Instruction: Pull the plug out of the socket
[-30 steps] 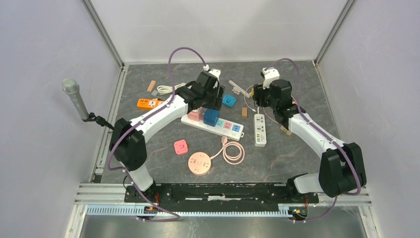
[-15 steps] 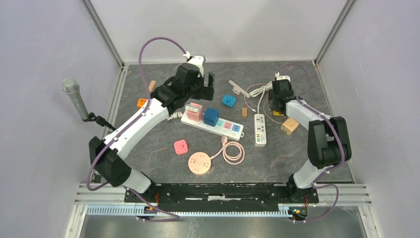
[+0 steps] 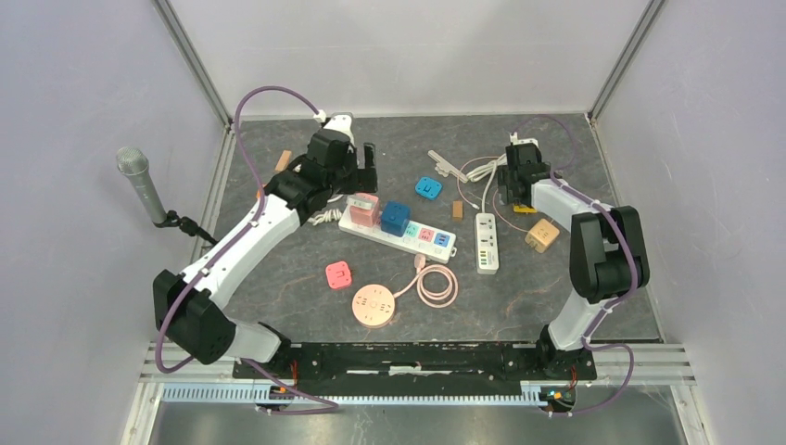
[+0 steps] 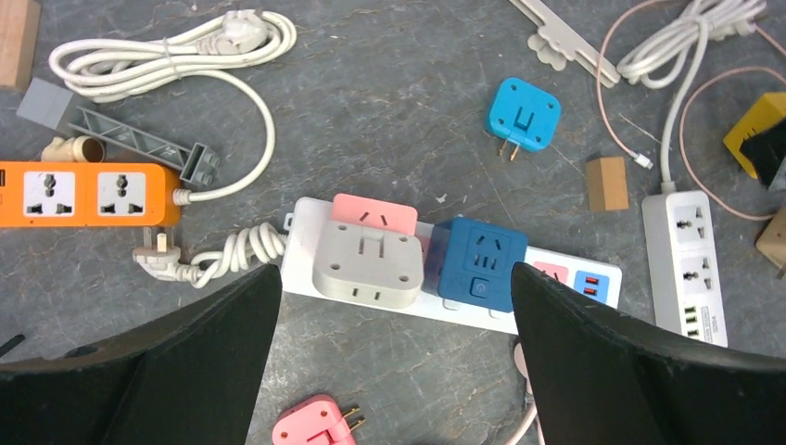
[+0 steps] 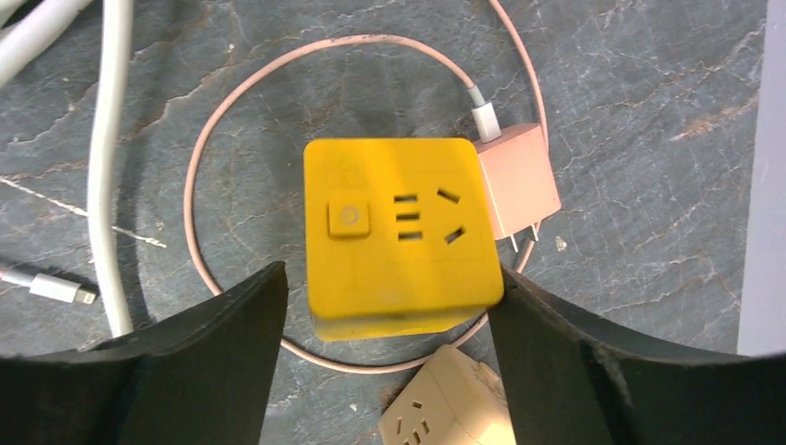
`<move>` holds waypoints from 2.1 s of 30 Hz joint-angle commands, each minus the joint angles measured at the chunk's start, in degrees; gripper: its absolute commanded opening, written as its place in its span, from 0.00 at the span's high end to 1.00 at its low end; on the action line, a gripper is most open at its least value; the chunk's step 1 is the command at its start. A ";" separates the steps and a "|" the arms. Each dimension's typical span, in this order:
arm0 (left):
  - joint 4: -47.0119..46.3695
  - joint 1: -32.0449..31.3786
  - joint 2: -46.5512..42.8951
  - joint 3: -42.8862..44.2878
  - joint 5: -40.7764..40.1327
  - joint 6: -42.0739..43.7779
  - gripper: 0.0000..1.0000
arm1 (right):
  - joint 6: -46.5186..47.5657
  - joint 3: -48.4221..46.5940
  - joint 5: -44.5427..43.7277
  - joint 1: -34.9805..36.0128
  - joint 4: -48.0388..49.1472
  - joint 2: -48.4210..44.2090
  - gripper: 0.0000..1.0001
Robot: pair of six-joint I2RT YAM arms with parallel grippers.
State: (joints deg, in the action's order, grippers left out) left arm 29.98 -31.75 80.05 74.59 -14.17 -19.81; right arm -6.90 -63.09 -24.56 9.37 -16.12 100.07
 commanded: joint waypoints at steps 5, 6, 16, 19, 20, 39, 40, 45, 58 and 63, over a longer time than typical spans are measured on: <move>-3.17 4.82 -2.42 -0.82 2.92 -6.04 0.00 | 1.04 -2.57 6.59 0.20 1.44 -5.10 0.12; -3.17 5.01 -2.45 -0.87 2.92 -5.80 0.00 | 1.22 -2.60 7.69 0.21 1.46 -5.60 0.12; -2.74 7.79 -2.15 -1.16 2.24 -6.49 0.00 | 0.52 2.10 23.91 0.30 11.35 -14.25 0.13; -2.29 8.40 -1.85 -1.20 1.80 -6.84 0.00 | 0.51 5.13 31.29 0.63 17.44 -16.07 0.13; -2.14 8.52 -1.73 -1.15 1.74 -6.88 0.00 | 0.84 5.98 34.47 0.92 19.52 -16.41 0.13; 0.17 12.17 3.29 -4.71 4.41 -10.67 0.11 | 14.83 -1.02 52.90 20.63 20.52 -3.97 0.13; 0.21 12.18 3.70 -4.55 5.10 -10.65 0.12 | 15.18 -1.46 53.35 20.90 20.51 -3.55 0.13; 1.09 12.59 5.50 -3.42 5.33 -11.15 0.16 | 15.79 -2.97 57.24 23.17 23.26 -2.57 0.13; 4.24 14.25 5.26 -3.21 1.10 -13.75 0.17 | 13.60 -9.78 56.17 30.68 32.33 5.82 0.25; 5.34 14.52 3.67 -4.11 -1.32 -14.10 0.17 | 13.34 -9.86 53.73 31.41 35.21 8.24 0.33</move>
State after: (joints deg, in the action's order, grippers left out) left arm 34.48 -17.67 86.28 70.00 -12.21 -31.59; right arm 7.01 -70.57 30.96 40.40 13.93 106.89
